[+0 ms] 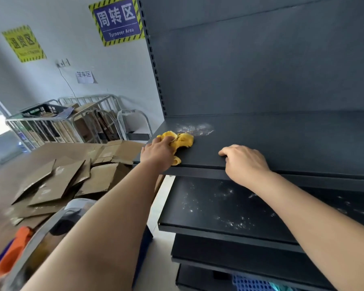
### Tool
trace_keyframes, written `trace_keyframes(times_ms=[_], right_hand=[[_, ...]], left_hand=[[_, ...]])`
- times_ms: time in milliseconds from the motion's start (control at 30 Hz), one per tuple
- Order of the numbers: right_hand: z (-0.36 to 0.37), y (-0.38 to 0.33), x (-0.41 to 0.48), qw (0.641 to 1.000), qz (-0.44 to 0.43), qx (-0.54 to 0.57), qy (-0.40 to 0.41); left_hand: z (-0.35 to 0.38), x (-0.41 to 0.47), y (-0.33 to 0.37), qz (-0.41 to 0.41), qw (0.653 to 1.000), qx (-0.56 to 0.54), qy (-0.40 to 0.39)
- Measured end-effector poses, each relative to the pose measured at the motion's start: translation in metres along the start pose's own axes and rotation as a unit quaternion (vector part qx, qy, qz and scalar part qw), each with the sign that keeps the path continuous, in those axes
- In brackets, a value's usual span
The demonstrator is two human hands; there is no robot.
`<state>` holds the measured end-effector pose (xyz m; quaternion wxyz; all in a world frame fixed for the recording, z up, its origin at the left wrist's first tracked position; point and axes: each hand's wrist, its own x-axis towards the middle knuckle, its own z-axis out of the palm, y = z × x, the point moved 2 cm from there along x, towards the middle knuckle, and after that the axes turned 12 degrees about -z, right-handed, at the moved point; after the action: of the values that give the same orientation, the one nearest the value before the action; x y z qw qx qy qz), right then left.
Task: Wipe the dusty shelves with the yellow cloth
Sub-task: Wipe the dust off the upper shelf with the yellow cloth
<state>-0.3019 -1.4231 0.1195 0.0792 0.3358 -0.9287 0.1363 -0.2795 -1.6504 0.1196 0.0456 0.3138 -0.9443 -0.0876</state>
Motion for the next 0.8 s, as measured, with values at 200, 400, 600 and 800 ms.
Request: trace_keyframes(times_ms=[200, 400, 600, 800], right_hand=[[0.001, -0.005, -0.004, 1.0, -0.004, -0.012, 0.015], [-0.009, 0.027, -0.025, 0.998, 0.04, -0.041, 0.009], [-0.022, 0.057, -0.043, 0.998, 0.051, -0.037, 0.005], [-0.036, 0.088, -0.057, 0.998, 0.055, -0.029, -0.004]], left_hand=[[-0.003, -0.009, -0.018, -0.037, 0.999, -0.005, 0.023], [0.003, -0.027, 0.009, 0.035, 0.999, -0.019, 0.023], [0.014, -0.059, 0.065, 0.066, 0.998, -0.008, -0.002], [0.019, -0.091, 0.119, 0.118, 0.992, 0.002, -0.051]])
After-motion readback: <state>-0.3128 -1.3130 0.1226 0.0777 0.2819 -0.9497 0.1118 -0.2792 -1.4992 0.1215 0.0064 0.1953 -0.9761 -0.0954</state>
